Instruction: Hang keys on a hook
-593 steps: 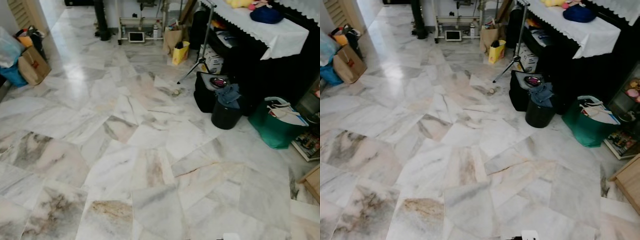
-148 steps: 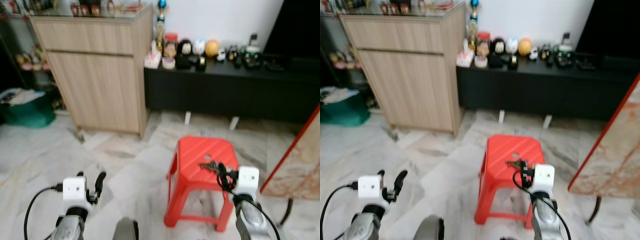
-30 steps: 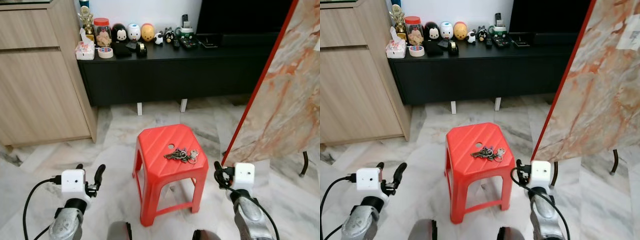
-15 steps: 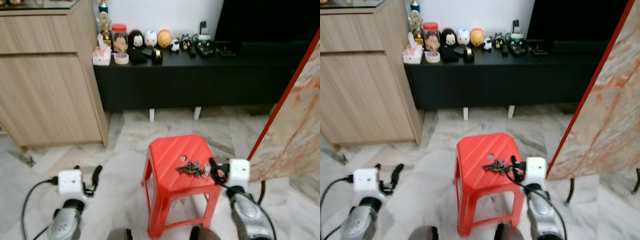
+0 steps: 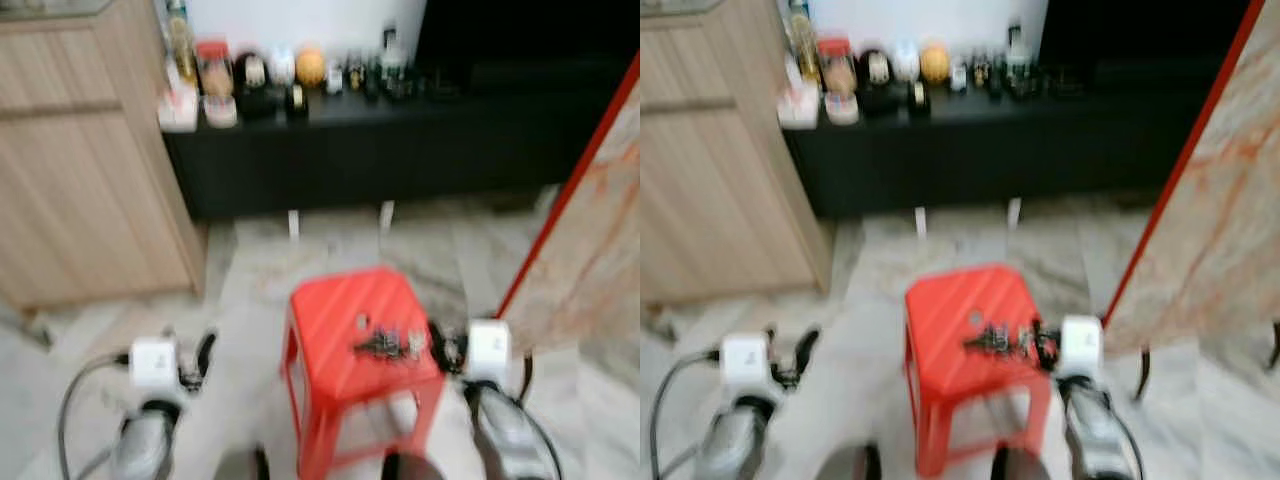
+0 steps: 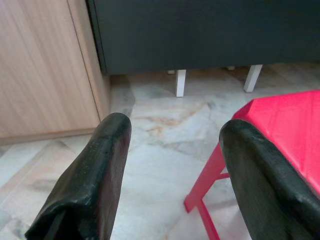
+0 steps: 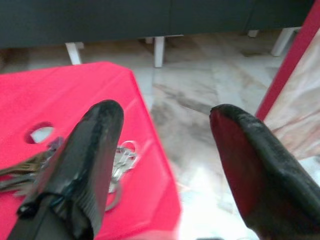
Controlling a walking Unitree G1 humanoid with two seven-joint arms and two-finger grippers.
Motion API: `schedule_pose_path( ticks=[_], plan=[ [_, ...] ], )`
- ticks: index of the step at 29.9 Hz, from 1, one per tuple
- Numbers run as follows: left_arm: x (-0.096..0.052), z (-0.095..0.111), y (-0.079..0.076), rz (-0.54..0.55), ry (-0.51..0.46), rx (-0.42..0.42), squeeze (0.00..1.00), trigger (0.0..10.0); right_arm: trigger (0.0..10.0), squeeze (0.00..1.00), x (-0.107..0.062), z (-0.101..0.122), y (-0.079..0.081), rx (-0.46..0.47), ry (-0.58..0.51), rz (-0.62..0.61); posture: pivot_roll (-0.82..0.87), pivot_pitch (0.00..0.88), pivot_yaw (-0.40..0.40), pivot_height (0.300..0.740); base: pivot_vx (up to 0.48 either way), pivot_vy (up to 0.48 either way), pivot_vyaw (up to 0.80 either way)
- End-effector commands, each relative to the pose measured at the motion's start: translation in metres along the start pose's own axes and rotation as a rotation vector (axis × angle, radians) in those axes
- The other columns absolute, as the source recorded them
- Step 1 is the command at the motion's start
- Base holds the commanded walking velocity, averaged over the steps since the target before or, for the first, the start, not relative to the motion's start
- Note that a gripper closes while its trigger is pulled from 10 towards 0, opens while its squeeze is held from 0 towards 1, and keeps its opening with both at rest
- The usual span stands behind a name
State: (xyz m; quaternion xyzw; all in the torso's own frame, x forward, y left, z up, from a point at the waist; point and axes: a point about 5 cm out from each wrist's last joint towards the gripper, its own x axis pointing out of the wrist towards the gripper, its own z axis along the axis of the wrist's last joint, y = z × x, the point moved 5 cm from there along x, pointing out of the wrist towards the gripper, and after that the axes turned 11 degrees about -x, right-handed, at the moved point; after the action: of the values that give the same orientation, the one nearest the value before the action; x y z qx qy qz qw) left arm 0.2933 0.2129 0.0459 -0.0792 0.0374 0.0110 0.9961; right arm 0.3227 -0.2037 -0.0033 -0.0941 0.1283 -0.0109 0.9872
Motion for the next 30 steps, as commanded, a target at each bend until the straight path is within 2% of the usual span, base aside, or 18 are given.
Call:
schedule_pose_path(
  ticks=[1,10,30],
  plan=[
    [-0.0046,-0.0004,0.0140,0.034,0.009,0.017,0.00,10.0,10.0,0.00,0.0027,0.0024,0.0116,0.016,0.002,0.025,0.09,0.000,-0.062,0.591,0.000,0.000,0.00],
    [-0.0047,-0.0021,0.0141,0.030,0.020,0.019,0.00,10.0,10.0,0.00,0.0044,0.0023,0.0106,0.004,0.011,0.034,0.09,0.000,-0.060,0.591,0.000,0.000,0.00],
    [-0.0043,-0.0021,0.0137,0.021,0.023,0.018,0.00,10.0,10.0,0.00,0.0041,0.0034,0.0113,-0.008,0.000,0.037,0.09,0.000,-0.059,0.591,0.285,0.000,0.03]
  ],
)
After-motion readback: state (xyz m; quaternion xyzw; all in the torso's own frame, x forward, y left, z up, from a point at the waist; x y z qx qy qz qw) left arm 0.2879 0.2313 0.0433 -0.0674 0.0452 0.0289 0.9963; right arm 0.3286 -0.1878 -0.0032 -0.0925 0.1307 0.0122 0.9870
